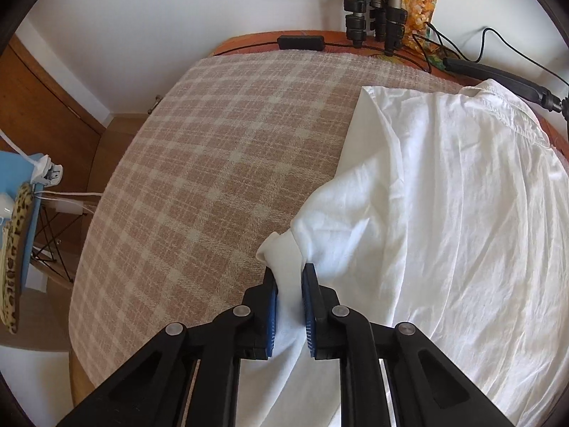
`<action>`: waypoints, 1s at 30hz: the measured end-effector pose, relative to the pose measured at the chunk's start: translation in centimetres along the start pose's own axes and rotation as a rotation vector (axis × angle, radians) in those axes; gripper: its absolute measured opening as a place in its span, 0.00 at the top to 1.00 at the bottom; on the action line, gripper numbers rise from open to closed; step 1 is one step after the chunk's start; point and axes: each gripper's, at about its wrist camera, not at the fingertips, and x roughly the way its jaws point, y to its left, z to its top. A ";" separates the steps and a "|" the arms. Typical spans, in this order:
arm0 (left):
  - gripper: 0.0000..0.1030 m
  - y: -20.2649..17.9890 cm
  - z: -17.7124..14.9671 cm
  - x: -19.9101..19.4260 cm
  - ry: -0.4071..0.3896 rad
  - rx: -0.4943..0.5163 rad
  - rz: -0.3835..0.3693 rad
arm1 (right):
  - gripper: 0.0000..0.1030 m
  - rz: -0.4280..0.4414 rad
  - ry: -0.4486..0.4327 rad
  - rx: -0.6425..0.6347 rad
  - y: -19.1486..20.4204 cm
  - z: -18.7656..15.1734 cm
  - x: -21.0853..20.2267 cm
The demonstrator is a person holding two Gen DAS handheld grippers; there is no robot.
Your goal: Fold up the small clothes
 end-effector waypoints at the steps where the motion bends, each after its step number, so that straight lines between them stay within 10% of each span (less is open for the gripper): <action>1: 0.96 -0.4 0.1 -0.1 0.000 0.007 -0.008 | 0.89 0.027 -0.017 0.015 -0.3 -0.2 -0.6; 20: 0.96 -8.9 -0.2 3.5 0.128 0.236 -0.072 | 0.89 0.229 -0.167 0.210 -10.1 -4.1 -6.4; 30: 0.96 -11.6 -1.4 6.5 0.218 0.297 -0.095 | 0.90 0.158 -0.120 0.235 -13.4 -5.1 -4.3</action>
